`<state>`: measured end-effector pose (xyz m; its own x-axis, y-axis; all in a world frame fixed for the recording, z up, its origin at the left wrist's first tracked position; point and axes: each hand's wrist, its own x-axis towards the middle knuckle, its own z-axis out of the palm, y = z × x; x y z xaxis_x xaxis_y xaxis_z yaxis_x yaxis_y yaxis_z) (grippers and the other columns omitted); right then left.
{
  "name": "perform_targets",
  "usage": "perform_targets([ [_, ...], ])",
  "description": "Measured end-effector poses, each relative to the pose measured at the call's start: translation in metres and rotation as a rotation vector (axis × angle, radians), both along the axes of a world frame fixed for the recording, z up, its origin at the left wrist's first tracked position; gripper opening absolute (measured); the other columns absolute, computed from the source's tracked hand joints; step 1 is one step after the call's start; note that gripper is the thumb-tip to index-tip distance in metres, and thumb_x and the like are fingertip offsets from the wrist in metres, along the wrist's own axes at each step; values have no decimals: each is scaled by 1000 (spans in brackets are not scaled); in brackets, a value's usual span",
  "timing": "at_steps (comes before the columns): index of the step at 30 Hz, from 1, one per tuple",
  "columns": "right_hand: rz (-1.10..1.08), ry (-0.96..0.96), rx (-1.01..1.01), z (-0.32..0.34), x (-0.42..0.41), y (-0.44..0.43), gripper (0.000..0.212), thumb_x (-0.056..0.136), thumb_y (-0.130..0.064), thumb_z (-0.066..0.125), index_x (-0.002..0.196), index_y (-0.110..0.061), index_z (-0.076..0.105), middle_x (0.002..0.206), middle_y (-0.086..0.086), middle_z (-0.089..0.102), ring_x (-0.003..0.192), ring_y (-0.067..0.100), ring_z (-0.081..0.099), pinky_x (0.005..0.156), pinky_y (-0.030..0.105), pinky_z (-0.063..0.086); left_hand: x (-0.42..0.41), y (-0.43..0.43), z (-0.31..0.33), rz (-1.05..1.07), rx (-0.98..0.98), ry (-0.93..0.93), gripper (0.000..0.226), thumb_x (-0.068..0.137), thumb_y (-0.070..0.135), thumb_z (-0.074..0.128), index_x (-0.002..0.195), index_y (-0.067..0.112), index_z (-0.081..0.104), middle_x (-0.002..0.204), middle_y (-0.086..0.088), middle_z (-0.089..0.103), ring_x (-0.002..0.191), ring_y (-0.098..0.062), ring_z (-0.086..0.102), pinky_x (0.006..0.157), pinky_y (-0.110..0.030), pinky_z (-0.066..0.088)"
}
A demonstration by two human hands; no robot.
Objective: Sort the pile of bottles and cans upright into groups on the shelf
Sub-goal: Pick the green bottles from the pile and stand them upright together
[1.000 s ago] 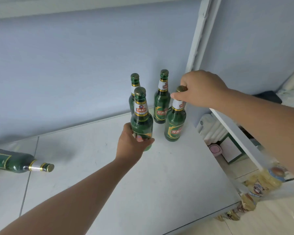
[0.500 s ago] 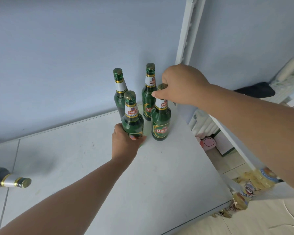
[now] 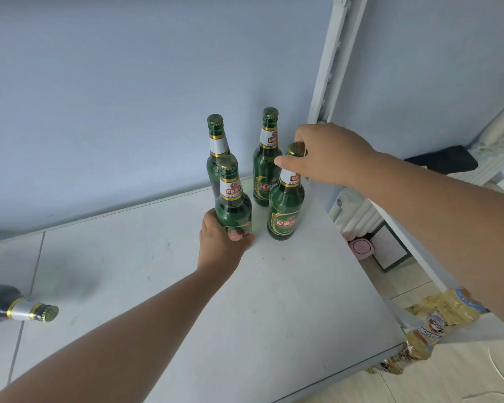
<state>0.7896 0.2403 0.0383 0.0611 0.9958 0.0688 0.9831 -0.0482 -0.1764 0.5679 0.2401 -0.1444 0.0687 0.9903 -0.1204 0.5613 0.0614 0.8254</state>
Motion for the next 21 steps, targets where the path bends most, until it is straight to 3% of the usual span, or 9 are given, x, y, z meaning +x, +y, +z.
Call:
perform_targets([
  [5,-48,-109,-6,10,-8,-3,63,84,-78,50,82,-15,49,77,3,59,73,27,57,59,34,38,-20,-5,7,-82,7,96,94,68,50,85,144,24,36,139,7,46,129,-17,49,104,-44,50],
  [8,-60,-98,146,26,-25,-2,65,86,-75,50,106,-13,56,103,6,64,98,32,59,78,42,49,-45,-15,11,-113,24,184,95,76,47,83,150,21,31,144,6,44,133,-14,45,107,-39,46],
  [12,96,43,347,46,-74,5,52,92,-57,56,120,-13,58,123,6,60,120,31,50,90,41,43,-89,-34,19,-101,40,263,82,80,45,79,147,24,35,140,9,46,133,-12,43,105,-36,45],
  [21,462,163,443,42,-216,13,35,93,-40,61,114,-13,62,115,6,61,113,31,51,85,39,45,-210,-76,39,19,58,331,57,86,46,72,135,28,48,132,13,50,128,-6,47,101,-33,46],
])
